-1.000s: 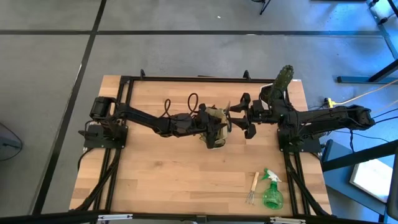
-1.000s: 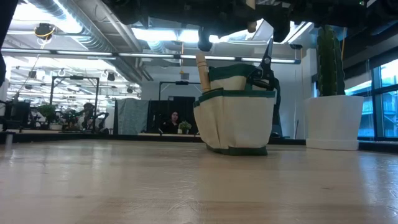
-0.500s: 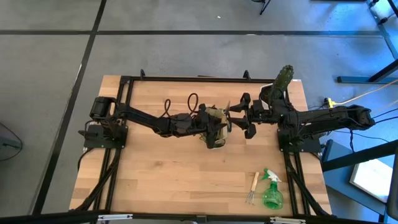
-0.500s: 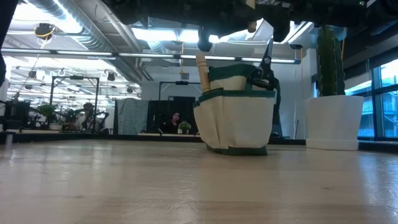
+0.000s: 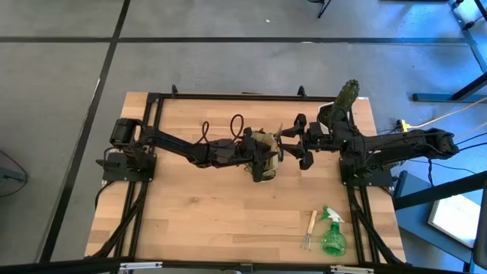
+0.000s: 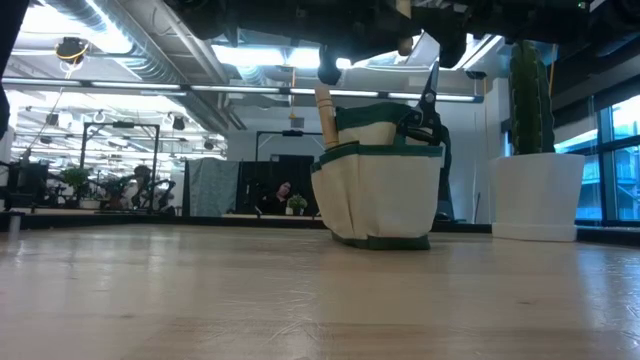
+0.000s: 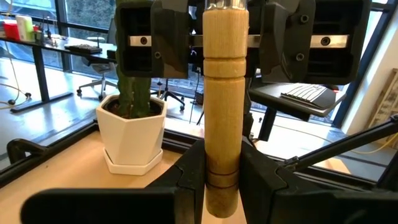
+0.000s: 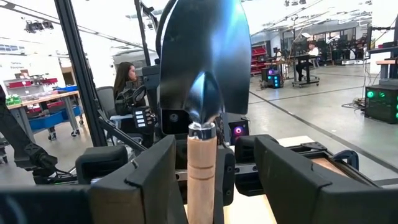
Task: Pick & Place Garden tools in Gardening bag
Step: Put the brown trowel into the green gardening bag
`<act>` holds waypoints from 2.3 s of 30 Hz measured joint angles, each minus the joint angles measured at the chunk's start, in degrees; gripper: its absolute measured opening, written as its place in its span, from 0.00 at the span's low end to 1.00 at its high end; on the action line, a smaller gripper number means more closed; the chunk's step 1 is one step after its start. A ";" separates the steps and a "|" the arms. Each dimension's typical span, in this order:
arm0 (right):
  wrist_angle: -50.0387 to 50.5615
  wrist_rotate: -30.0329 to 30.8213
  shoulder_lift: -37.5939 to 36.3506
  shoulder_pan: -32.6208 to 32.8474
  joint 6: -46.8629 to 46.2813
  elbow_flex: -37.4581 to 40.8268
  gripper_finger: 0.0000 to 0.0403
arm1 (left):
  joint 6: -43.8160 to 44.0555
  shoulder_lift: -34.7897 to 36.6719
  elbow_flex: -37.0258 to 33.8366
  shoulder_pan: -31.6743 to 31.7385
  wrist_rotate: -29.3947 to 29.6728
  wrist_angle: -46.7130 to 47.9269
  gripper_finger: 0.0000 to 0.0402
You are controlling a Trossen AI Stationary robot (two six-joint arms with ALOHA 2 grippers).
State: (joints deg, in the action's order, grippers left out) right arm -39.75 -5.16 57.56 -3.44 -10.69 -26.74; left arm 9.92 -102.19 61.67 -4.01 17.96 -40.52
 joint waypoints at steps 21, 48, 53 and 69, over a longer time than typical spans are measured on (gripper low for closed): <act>-0.35 0.01 0.00 0.00 -0.02 0.00 0.55 | -0.05 0.00 0.00 0.00 -0.02 0.46 0.16; 2.08 18.58 0.00 2.16 -0.87 0.04 0.55 | -5.56 0.02 0.00 -5.10 36.57 4.94 0.16; 1.79 19.12 0.00 2.43 -0.88 0.04 0.55 | -3.64 -0.42 0.00 -5.18 40.15 7.26 0.16; 3.00 21.96 -0.02 3.23 -2.32 0.04 0.55 | -26.54 -19.58 25.55 -6.21 57.85 13.46 0.16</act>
State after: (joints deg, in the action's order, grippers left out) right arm -36.75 16.80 57.54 -0.21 -13.02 -26.70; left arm -16.62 -121.78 87.22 -10.22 75.80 -27.06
